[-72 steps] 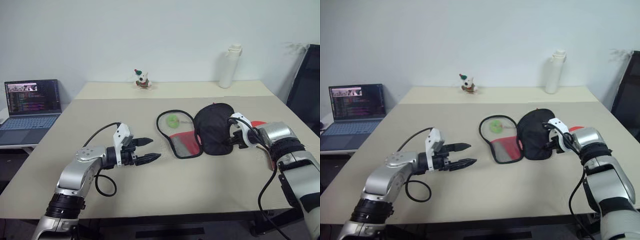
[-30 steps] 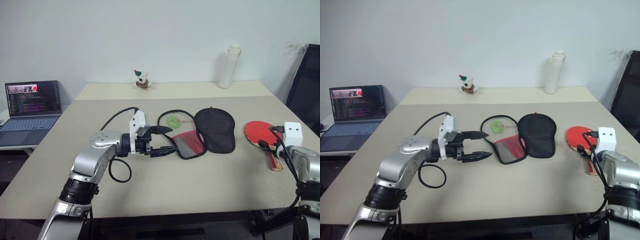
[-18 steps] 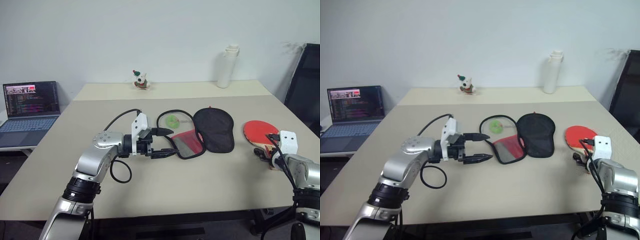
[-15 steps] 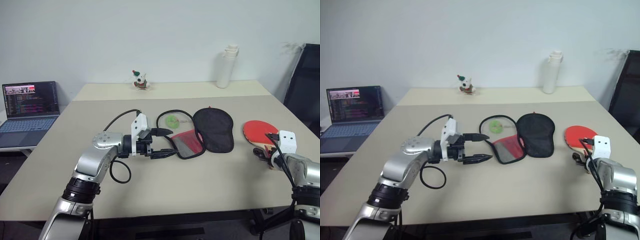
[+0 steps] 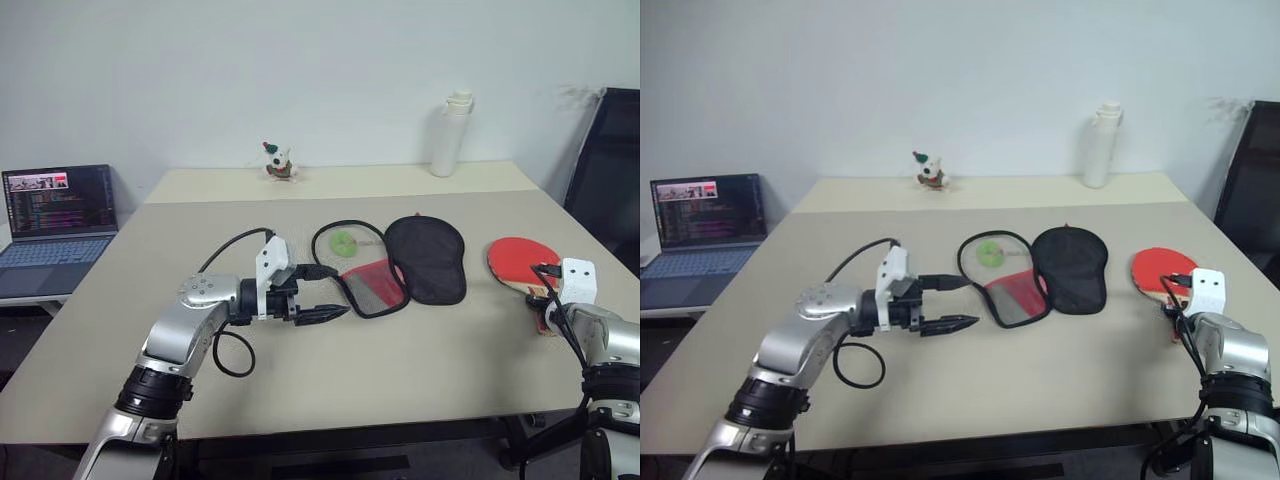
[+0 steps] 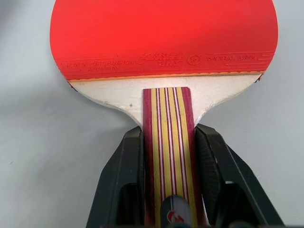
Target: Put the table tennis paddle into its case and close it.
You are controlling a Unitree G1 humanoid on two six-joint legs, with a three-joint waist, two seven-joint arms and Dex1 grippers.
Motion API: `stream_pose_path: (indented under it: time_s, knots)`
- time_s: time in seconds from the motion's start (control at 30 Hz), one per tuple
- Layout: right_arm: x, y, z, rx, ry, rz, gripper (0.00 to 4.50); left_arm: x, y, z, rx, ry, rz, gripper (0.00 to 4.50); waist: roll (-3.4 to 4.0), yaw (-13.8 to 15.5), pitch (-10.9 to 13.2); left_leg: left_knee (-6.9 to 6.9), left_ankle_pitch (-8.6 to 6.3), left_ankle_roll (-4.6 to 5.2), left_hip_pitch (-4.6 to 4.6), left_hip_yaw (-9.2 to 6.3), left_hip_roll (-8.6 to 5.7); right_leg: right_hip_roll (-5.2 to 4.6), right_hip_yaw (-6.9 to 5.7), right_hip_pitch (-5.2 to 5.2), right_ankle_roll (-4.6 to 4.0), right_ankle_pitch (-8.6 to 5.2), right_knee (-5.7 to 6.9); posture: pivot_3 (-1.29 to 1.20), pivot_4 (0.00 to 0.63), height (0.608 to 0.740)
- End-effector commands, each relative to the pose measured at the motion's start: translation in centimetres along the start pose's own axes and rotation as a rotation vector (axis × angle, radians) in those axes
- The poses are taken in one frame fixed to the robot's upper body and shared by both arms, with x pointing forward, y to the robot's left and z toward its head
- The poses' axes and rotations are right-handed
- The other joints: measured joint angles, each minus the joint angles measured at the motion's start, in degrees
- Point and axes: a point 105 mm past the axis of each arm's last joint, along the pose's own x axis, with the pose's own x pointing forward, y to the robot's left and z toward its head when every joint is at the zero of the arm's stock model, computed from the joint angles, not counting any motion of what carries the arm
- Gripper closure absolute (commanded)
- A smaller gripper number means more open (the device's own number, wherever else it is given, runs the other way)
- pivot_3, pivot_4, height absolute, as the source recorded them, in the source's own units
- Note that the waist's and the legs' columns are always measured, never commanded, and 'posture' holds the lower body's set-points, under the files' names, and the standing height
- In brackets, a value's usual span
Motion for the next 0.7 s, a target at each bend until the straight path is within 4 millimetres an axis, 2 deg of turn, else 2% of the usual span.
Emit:
stream_pose_path:
  time_s: [0.03,0.1,0.17,0.23,0.37,0.5,0.7]
  knots:
    - [-2.3,2.8,7.8,0.045,-0.253,0.085,3.39,-0.4,-0.1,1.5,0.049,-0.036,0.011,0.53,0.05,-0.28,0.03,-0.01,0.0,0.0,-0.03,0.0,0.0,0.01,0.02,-0.06,0.0,0.0,0.02,0.0,0.15,0.74]
    - [-2.9,4.8,9.3,0.062,-0.29,0.139,3.39,-0.4,-0.1,1.4,0.045,-0.036,0.014,0.53,0.06,-0.37,0.03,-0.01,0.0,0.0,-0.1,-0.03,0.02,0.04,0.03,-0.13,0.0,0.01,0.03,0.0,0.15,0.74]
    - [-3.7,8.3,10.5,0.06,-0.321,0.231,3.39,-0.4,-0.1,1.3,0.042,-0.035,0.016,0.53,0.06,-0.38,0.03,-0.02,0.0,0.0,-0.16,-0.04,0.06,0.05,0.02,-0.13,-0.01,0.0,0.0,0.0,0.15,0.74]
    - [-4.1,11.6,10.2,0.054,-0.308,0.312,3.39,-0.4,-0.2,1.2,0.038,-0.033,0.017,0.53,0.06,-0.38,0.03,-0.03,0.0,0.0,-0.18,-0.08,0.09,0.14,0.01,-0.15,-0.02,0.0,-0.01,0.0,0.15,0.74]
    - [-4.1,15.3,7.9,0.056,-0.246,0.386,3.39,-0.4,-0.4,1.0,0.033,-0.032,0.021,0.53,0.05,0.03,0.03,-0.04,-0.01,0.01,-0.21,-0.14,0.16,0.23,-0.1,-0.14,-0.18,0.06,0.0,0.0,0.15,0.74]
    - [-3.9,17.8,5.6,0.046,-0.192,0.427,3.39,-0.4,-0.5,0.9,0.029,-0.032,0.024,0.53,0.05,0.55,0.03,-0.02,0.0,0.01,-0.4,-0.13,0.16,0.04,-0.15,-0.25,-0.31,0.13,-0.04,0.0,0.15,0.74]
    - [-2.4,18.0,3.9,0.015,-0.153,0.396,3.39,-0.4,-0.5,0.8,0.026,-0.03,0.032,0.53,0.05,0.46,0.03,0.01,-0.01,0.01,-0.47,-0.03,-0.02,-0.29,-0.06,-0.35,-0.04,0.28,-0.17,0.0,0.15,0.74]
